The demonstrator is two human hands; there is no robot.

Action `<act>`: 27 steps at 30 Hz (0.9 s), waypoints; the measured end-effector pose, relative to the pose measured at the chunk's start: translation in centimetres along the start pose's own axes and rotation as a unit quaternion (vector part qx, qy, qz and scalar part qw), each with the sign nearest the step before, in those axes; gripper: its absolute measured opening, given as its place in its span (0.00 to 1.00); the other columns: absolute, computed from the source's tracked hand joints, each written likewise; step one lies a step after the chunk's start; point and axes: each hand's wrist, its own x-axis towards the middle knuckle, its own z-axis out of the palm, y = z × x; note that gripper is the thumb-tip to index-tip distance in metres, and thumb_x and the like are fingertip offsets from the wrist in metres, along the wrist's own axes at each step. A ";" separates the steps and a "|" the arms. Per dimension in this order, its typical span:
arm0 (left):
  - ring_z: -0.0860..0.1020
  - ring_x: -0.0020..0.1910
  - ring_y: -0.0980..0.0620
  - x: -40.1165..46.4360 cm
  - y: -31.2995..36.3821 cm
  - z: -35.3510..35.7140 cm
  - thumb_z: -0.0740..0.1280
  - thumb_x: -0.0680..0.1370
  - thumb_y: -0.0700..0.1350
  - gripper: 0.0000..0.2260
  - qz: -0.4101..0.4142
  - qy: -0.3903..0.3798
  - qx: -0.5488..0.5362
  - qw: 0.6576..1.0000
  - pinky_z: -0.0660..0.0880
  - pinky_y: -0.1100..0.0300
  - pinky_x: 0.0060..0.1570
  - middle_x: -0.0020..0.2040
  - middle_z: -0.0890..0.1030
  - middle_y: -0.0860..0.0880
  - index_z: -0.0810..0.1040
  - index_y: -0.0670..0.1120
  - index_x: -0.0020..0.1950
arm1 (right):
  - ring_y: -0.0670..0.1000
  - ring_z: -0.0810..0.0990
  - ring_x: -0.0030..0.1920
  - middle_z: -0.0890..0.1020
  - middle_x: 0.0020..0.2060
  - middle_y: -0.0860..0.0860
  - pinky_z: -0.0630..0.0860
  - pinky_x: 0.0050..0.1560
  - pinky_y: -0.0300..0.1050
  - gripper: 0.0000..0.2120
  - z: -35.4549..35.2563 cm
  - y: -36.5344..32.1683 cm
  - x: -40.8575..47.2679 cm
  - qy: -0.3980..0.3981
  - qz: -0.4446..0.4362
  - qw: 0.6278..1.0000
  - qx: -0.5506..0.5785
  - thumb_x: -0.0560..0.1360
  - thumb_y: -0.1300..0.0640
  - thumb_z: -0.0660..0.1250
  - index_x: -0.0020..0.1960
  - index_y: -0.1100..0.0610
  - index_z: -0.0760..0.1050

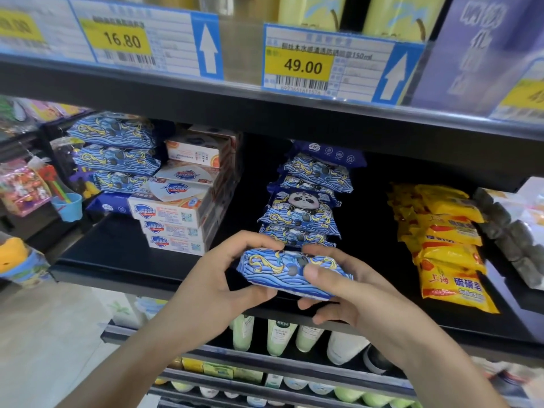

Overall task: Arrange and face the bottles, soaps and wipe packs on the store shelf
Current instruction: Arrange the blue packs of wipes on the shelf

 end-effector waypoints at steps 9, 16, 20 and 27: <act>0.71 0.73 0.62 -0.4 -0.3 -0.7 0.81 0.69 0.46 0.38 -0.010 -0.043 0.024 0.999 0.66 0.54 0.73 0.72 0.74 0.65 0.68 0.67 0.73 | 0.47 0.85 0.56 0.87 0.55 0.46 0.81 0.52 0.40 0.33 -0.3 1.2 0.2 0.042 -0.106 0.993 -0.028 0.59 0.55 0.83 0.63 0.47 0.80; 0.68 0.67 0.75 -0.3 0.2 -1.4 0.82 0.64 0.60 0.43 -0.054 -0.065 0.130 0.988 0.69 0.65 0.68 0.67 0.72 0.73 0.63 0.73 0.73 | 0.51 0.83 0.61 0.78 0.65 0.50 0.83 0.56 0.53 0.37 0.0 2.6 0.1 0.030 -0.191 0.978 -0.082 0.57 0.51 0.86 0.63 0.39 0.77; 0.67 0.65 0.74 -1.0 0.7 -1.3 0.81 0.64 0.62 0.39 -0.041 -0.043 0.223 0.973 0.70 0.73 0.57 0.63 0.71 0.71 0.64 0.72 0.69 | 0.48 0.80 0.63 0.74 0.63 0.42 0.83 0.55 0.47 0.35 0.4 3.0 -0.2 0.017 -0.246 0.959 -0.139 0.60 0.54 0.84 0.62 0.36 0.76; 0.81 0.57 0.59 -2.4 1.5 -3.0 0.85 0.64 0.53 0.32 -0.031 0.004 0.194 0.981 0.81 0.60 0.52 0.57 0.82 0.59 0.75 0.61 0.64 | 0.46 0.78 0.67 0.67 0.72 0.37 0.80 0.61 0.46 0.50 1.0 2.4 0.1 -0.071 -0.230 0.958 -0.154 0.59 0.44 0.83 0.74 0.27 0.61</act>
